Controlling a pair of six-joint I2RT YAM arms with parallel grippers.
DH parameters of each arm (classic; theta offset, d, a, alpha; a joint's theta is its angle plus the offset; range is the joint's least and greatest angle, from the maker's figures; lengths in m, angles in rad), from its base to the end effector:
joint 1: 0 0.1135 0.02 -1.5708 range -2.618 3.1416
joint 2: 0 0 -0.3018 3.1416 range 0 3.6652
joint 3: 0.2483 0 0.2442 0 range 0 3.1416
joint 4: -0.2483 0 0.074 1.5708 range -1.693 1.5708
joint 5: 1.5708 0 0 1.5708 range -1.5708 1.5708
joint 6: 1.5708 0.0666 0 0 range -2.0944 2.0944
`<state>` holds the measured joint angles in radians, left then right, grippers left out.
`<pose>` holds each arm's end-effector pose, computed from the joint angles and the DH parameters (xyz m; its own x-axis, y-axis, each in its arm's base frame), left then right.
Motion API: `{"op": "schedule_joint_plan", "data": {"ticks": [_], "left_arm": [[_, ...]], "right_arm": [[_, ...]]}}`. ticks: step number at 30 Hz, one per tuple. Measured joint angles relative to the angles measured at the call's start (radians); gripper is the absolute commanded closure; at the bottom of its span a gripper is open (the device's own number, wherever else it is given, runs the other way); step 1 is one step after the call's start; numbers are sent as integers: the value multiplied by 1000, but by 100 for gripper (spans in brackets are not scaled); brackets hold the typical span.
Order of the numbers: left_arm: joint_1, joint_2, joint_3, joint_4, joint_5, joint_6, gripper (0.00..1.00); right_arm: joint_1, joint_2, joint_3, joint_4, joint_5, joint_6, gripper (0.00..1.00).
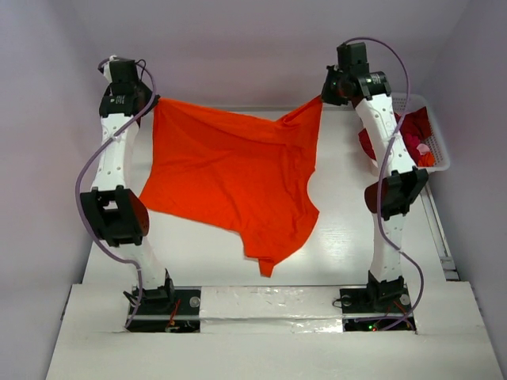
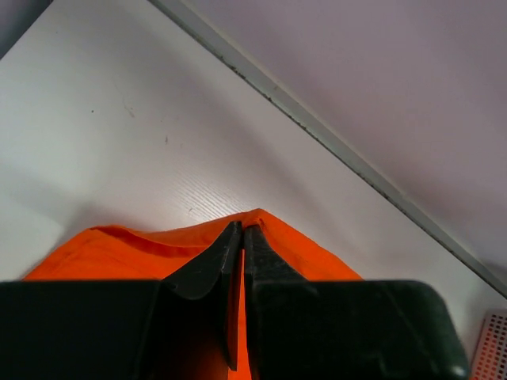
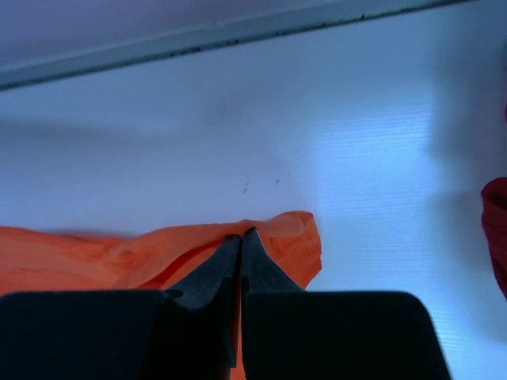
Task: Fold and stack the t-shirts
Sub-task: Flatten the tshirt out
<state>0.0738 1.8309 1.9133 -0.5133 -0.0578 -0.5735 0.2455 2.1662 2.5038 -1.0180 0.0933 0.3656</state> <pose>0.4547 0.0375 0.4258 -0.2816 -0.5640 -0.7763 -0.3318 0.8164 -0.4727 0.4883 0.1159 0.4101 -0.6313 0.2088 -0.7469 0.0578 0.9731 0.2232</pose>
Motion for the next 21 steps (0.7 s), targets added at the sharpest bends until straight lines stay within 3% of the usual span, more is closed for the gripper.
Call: {"op": "schedule_joint_plan", "data": {"ticks": [4,7,14,21], "left_arm": [[0,-77,-9,4,15,-4,100],[0,-199,-79,32,40,-11,100],[0,-542,-249,95,134,-18,100],[0,-916,-410,139,243,-15,100]], "right_arm": [[-21,-18,27,2,-13,-1,100],[-29,-102,-84,38,-44,5,100],[-1,-507,-467,130,-93,11,100],[39,-1042,-770,270,-132,13,100]]}}
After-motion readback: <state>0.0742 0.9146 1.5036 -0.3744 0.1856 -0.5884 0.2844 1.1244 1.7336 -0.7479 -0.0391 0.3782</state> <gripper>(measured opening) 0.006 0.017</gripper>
